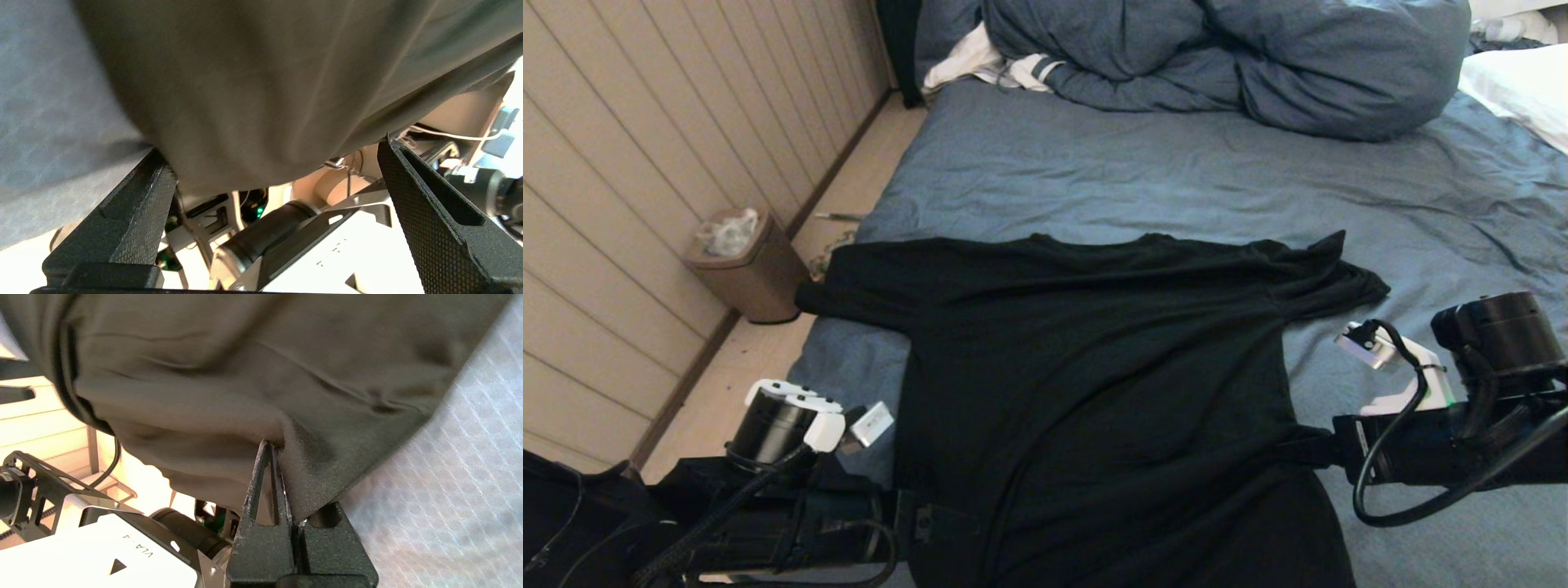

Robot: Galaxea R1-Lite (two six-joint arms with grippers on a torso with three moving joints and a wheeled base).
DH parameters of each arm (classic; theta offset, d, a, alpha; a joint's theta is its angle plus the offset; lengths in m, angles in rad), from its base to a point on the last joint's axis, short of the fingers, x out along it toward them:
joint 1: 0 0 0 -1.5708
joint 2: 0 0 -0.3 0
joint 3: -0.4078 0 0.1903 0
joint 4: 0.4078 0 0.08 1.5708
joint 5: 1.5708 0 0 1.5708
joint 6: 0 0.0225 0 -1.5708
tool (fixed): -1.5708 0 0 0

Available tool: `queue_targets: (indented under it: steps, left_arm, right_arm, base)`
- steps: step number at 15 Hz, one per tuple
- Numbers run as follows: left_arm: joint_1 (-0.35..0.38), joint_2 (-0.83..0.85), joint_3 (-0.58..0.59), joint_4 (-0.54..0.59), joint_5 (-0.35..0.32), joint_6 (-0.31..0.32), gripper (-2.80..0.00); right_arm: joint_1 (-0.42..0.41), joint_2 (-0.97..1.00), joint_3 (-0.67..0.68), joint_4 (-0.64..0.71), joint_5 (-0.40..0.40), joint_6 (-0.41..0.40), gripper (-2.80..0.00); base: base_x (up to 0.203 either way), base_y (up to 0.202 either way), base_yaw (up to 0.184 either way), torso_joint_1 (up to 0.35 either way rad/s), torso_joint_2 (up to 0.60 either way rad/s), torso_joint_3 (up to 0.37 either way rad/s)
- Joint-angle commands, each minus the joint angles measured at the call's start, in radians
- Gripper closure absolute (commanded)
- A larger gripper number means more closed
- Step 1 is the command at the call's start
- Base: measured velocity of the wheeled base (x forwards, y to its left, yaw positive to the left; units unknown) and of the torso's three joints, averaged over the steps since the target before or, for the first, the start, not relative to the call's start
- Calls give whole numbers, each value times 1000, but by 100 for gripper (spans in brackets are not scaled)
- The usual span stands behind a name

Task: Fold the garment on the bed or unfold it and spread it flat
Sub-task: Fold the black T-shirt

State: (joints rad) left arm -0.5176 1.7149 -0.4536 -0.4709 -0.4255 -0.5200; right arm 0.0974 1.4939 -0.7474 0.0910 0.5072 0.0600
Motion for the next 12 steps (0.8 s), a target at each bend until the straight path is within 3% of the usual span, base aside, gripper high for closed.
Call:
queue_targets:
  steps: [1,2,3,12]
  left_arm:
    - [-14,5,-22,-5,-2,-14,-280]
    - [-25,13,-36,-4,-2,-27,-280]
    - [-42,27,-57,-3,-1,-36,0]
    - [-50,17,-56,-4,6,-49,0]
  right_arm:
    - [11,-18,-1,1,4,1,0]
    - [11,-22,2,-1,4,0,0]
    - [11,-24,7,-2,4,-2,0]
    - [8,-23,21,-5,9,-10,0]
  base:
    - [0,0,0,0,0,0]
    - [0,0,0,0,0,0]
    - [0,0,0,0,0,0]
    - [0,0,0,0,0,0]
